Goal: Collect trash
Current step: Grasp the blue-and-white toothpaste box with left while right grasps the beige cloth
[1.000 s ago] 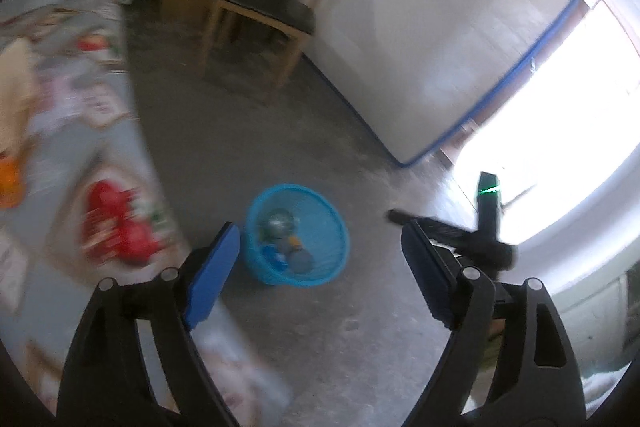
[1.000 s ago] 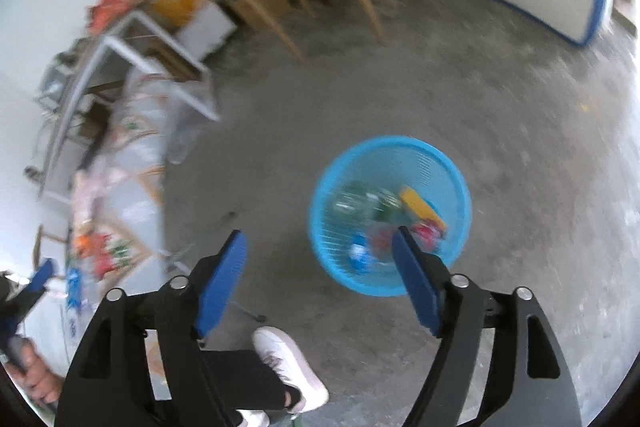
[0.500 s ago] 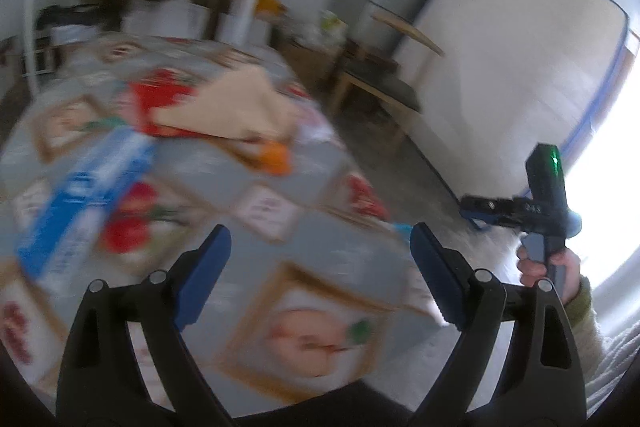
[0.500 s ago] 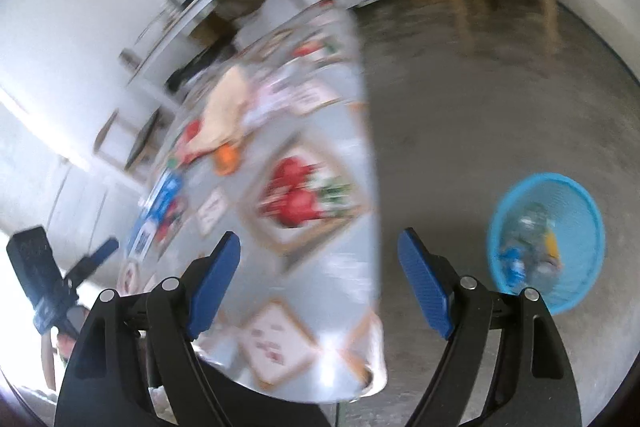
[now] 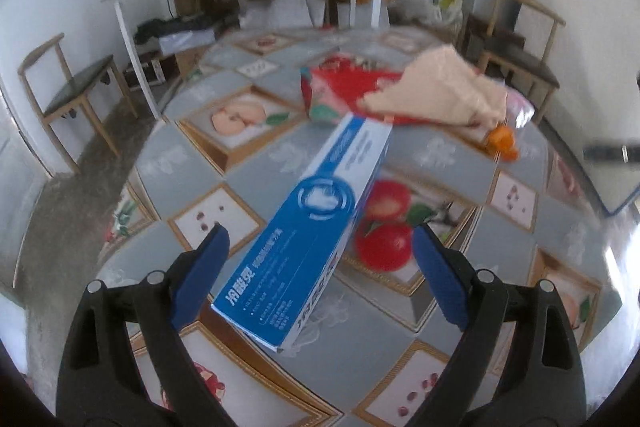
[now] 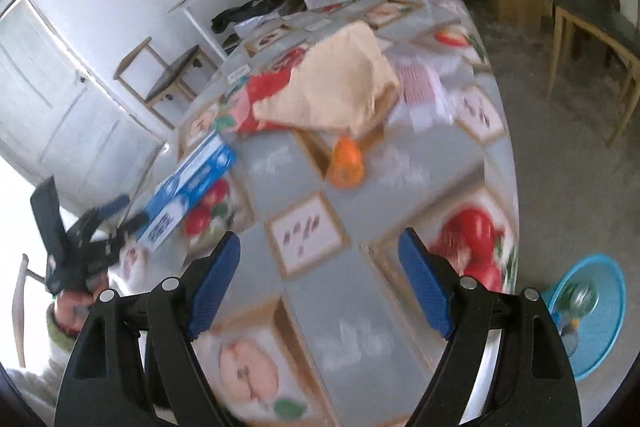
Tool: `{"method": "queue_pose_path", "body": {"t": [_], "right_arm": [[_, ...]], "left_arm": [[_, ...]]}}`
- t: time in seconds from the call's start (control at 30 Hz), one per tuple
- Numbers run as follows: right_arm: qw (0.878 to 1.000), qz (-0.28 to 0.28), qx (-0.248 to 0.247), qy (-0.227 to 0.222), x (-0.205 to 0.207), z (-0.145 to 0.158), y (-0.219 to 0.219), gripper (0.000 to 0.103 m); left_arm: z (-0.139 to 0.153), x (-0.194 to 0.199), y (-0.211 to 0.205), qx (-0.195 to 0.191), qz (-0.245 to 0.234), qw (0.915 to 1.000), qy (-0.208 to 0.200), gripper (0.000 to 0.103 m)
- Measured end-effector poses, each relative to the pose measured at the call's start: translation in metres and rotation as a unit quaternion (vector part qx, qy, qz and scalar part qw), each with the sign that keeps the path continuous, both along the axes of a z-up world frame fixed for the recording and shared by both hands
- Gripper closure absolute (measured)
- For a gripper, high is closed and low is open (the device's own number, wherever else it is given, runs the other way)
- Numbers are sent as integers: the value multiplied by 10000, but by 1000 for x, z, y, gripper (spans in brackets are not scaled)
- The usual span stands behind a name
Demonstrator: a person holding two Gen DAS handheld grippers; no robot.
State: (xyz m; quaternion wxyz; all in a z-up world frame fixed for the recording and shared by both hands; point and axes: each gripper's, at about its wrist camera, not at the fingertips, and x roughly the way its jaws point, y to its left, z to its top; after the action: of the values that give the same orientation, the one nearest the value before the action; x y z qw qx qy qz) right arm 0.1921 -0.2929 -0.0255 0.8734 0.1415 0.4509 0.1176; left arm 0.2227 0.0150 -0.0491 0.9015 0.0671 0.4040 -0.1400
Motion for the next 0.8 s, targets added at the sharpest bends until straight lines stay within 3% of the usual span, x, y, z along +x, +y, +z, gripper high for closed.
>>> {"method": "queue_pose_path", "body": {"t": [0.13, 0.27, 0.5, 0.6, 0.67, 0.77, 0.8], "right_arm": [[9988, 207, -449, -39, 48, 9, 20, 24], [9934, 182, -1128, -72, 107, 9, 42, 24], [9789, 171, -1985, 464, 182, -33, 69, 24], [9734, 60, -2259, 387, 182, -40, 73, 32], [9722, -2, -2317, 340, 179, -39, 75, 44], [9709, -22, -2380, 253, 174, -33, 77, 69], [9708, -45, -2386, 242, 174, -31, 77, 84]], "left_arm": [[-7, -4, 0, 136, -22, 9999, 60, 18], [-9, -5, -3, 105, -68, 9997, 210, 28], [-10, -7, 0, 64, -13, 9995, 305, 37], [-8, -6, 2, 27, -4, 9995, 326, 42], [-7, -6, 3, 2, -3, 9994, 344, 44], [-7, -6, 3, 0, -35, 9994, 349, 47], [-7, -7, 3, 28, -39, 9994, 338, 49]]}}
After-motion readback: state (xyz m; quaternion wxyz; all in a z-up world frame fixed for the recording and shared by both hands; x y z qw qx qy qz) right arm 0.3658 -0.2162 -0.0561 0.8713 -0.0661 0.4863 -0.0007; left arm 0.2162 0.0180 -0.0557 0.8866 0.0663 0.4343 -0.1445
